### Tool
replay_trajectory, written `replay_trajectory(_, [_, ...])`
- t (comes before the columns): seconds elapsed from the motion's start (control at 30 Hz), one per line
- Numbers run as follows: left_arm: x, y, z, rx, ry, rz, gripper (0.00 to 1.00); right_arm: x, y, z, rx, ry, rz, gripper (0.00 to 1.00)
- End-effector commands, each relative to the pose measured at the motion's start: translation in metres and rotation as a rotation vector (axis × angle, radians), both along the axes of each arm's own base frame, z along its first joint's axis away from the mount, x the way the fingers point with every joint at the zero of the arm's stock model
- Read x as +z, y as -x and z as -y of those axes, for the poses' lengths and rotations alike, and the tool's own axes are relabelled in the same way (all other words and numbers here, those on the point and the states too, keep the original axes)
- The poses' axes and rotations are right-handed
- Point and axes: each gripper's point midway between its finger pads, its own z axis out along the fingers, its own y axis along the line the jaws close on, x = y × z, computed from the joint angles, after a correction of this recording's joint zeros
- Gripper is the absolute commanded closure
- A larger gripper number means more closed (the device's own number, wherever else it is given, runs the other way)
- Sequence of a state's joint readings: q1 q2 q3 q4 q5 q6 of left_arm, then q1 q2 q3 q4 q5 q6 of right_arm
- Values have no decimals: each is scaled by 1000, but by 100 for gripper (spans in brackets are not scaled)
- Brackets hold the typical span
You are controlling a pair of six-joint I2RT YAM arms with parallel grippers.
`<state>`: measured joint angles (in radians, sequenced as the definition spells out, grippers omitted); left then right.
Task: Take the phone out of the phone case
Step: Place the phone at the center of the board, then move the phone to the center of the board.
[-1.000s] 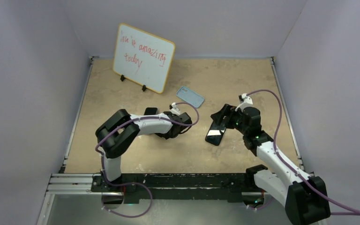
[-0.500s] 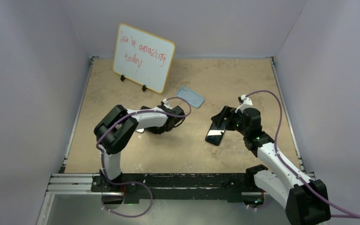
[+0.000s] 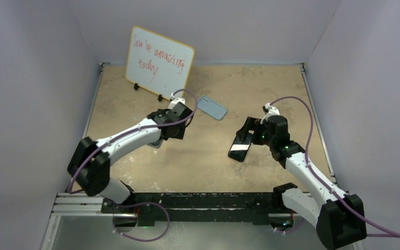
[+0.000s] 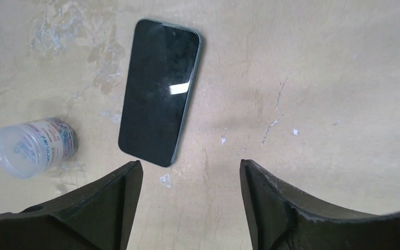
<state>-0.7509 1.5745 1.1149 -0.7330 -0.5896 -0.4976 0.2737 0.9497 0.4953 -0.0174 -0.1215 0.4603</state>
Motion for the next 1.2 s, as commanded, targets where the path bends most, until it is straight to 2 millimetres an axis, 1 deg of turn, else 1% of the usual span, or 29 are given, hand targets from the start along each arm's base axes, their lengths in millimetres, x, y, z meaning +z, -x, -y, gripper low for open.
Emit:
replay_trajectory(0.0, [31, -6, 7, -41, 255, 71, 27, 6, 0, 10, -12, 74, -36, 1])
replay_trajectory(0.1, [54, -6, 5, -60, 353, 117, 24, 2, 2, 15, -23, 106, -84, 1])
replay_trajectory(0.13, [64, -4, 5, -70, 377, 135, 21, 2, 3, 15, -20, 112, -96, 1])
replay_trajectory(0.2, [77, 1, 4, -92, 410, 153, 15, 2, 5, 13, 0, 121, -115, 1])
replay_trajectory(0.27, [88, 5, 2, -109, 443, 175, 10, 3, 6, 15, -5, 144, -131, 1])
replay_trajectory(0.33, [99, 11, 2, -137, 475, 199, 9, 6, 7, 15, -2, 160, -145, 1])
replay_trajectory(0.47, [118, 21, -3, -193, 498, 243, 9, 6, 12, 11, 15, 211, -192, 1])
replay_trajectory(0.57, [132, 29, -13, -217, 495, 302, 9, 6, 12, 6, 0, 260, -199, 1])
replay_trajectory(0.63, [140, 34, -21, -215, 491, 349, 9, 4, 12, 5, -31, 286, -231, 1])
replay_trajectory(0.67, [144, 38, -26, -213, 490, 375, 9, -1, 14, 4, -38, 303, -262, 1])
replay_trajectory(0.73, [148, 42, -34, -213, 480, 411, 8, -6, 14, 0, -55, 333, -303, 1])
replay_trajectory(0.8, [148, 45, -41, -207, 468, 436, 8, -8, 11, -5, -74, 348, -326, 1])
replay_trajectory(0.83, [145, 46, -43, -210, 464, 442, 8, -9, 9, -7, -80, 344, -332, 1])
replay_trajectory(0.9, [142, 49, -46, -206, 462, 451, 8, -8, 4, -6, -119, 347, -340, 1])
replay_trajectory(0.97, [139, 53, -45, -218, 475, 453, 8, -8, 2, -3, -166, 354, -352, 1])
replay_trajectory(1.03, [140, 56, -42, -234, 480, 462, 8, -11, 2, 1, -197, 370, -374, 1])
replay_trajectory(1.17, [143, 62, -41, -250, 478, 479, 8, -21, 4, 0, -202, 393, -435, 1])
